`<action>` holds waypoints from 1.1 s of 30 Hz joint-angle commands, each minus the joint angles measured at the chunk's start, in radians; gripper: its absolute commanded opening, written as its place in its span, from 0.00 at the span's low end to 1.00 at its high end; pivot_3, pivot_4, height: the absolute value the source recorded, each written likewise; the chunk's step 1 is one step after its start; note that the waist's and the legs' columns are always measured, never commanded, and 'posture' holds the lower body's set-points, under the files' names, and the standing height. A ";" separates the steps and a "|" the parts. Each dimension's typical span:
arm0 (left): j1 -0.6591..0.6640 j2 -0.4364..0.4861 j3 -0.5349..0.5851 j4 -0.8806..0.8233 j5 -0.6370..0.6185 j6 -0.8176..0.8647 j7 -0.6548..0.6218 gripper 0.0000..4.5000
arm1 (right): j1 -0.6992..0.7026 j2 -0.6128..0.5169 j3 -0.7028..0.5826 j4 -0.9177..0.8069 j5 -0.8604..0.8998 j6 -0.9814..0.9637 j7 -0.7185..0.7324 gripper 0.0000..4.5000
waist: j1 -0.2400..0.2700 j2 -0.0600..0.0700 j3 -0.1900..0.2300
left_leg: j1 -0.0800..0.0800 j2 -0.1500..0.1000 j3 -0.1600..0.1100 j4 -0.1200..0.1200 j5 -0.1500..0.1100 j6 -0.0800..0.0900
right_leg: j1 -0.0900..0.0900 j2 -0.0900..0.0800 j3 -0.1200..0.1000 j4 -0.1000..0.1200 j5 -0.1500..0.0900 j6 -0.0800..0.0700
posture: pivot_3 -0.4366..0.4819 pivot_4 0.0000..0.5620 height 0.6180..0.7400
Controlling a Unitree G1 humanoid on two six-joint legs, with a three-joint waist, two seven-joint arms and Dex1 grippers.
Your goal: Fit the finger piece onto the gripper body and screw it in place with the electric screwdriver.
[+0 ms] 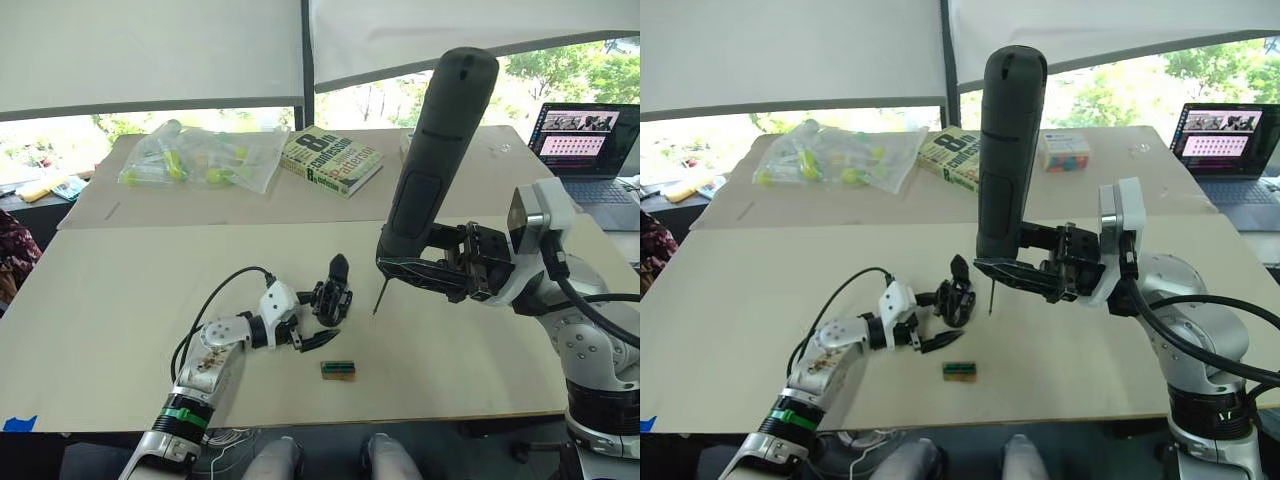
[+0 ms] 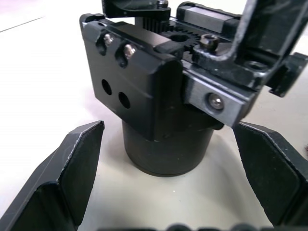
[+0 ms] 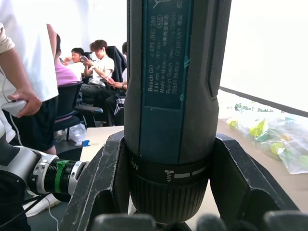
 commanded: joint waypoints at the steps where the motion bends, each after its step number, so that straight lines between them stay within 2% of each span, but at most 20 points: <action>1: 0.001 -0.014 -0.023 0.003 0.011 0.022 0.021 1.00 | -0.028 -0.001 -0.018 -0.026 0.029 -0.012 0.002 0.43 | 0.003 0.000 0.000 | 0.000 0.000 0.000 0.000 0.000 0.000 | 0.000 0.000 0.000 0.000 0.000 0.000 | 0.48 0.27 1.00; 7: 0.000 -0.021 -0.050 0.002 0.023 0.024 0.019 1.00 | -0.029 -0.001 -0.017 -0.031 0.031 -0.009 -0.004 0.43 | 0.004 0.000 0.000 | 0.000 0.000 0.000 0.000 0.000 0.000 | 0.001 0.000 0.000 0.000 0.000 0.000 | 0.48 0.27 1.00; 10: 0.000 -0.025 -0.051 0.005 0.027 0.024 0.028 0.80 | -0.027 -0.003 -0.019 -0.032 0.031 -0.008 -0.007 0.43 | 0.005 0.000 0.000 | 0.000 0.000 0.000 0.000 0.000 0.000 | 0.001 0.000 0.000 0.000 0.000 0.000 | 0.48 0.27 1.00; 11: -0.001 -0.025 -0.052 0.006 0.028 0.024 0.029 0.70 | -0.026 -0.003 -0.020 -0.033 0.031 -0.008 -0.007 0.43 | 0.005 0.000 0.000 | 0.000 0.000 0.000 0.000 0.000 0.000 | 0.001 -0.001 0.000 0.000 0.000 0.000 | 0.48 0.27 1.00; 12: -0.003 -0.027 -0.053 0.009 0.030 0.025 0.031 0.64 | -0.025 -0.003 -0.020 -0.034 0.031 -0.009 -0.007 0.43 | 0.006 0.000 0.000 | 0.000 0.000 0.000 0.000 0.000 0.000 | 0.001 0.000 0.000 0.000 0.000 0.000 | 0.48 0.27 1.00; 13: -0.004 -0.028 -0.054 0.011 0.031 0.025 0.033 0.52 | -0.024 -0.004 -0.021 -0.034 0.031 -0.009 -0.007 0.43 | 0.007 0.000 0.000 | 0.000 0.000 0.000 0.000 0.000 0.000 | 0.001 -0.001 0.000 0.000 0.000 0.000 | 0.48 0.27 1.00; 22: -0.010 -0.019 -0.056 0.026 0.036 0.017 0.023 0.52 | -0.070 -0.003 -0.026 -0.027 0.051 -0.003 -0.012 0.43 | 0.010 0.000 0.000 | 0.000 -0.001 0.000 0.000 0.000 0.000 | 0.001 -0.001 0.000 0.000 0.000 0.000 | 0.48 0.27 1.00; 29: -0.026 -0.010 -0.061 0.041 0.038 0.011 0.009 0.52 | -0.234 0.031 0.000 0.005 0.144 0.073 -0.067 0.43 | 0.009 0.000 0.000 | 0.000 0.000 0.000 0.001 0.000 0.000 | 0.001 -0.001 -0.001 0.000 0.000 0.000 | 0.48 0.27 1.00; 33: -0.034 -0.008 -0.064 0.048 0.036 0.011 0.003 0.52 | -0.331 0.086 0.079 0.044 0.096 0.093 -0.093 0.43 | 0.008 0.000 0.000 | 0.000 0.000 0.000 0.001 0.000 0.000 | 0.001 -0.001 0.000 0.000 0.000 0.000 | 0.48 0.27 1.00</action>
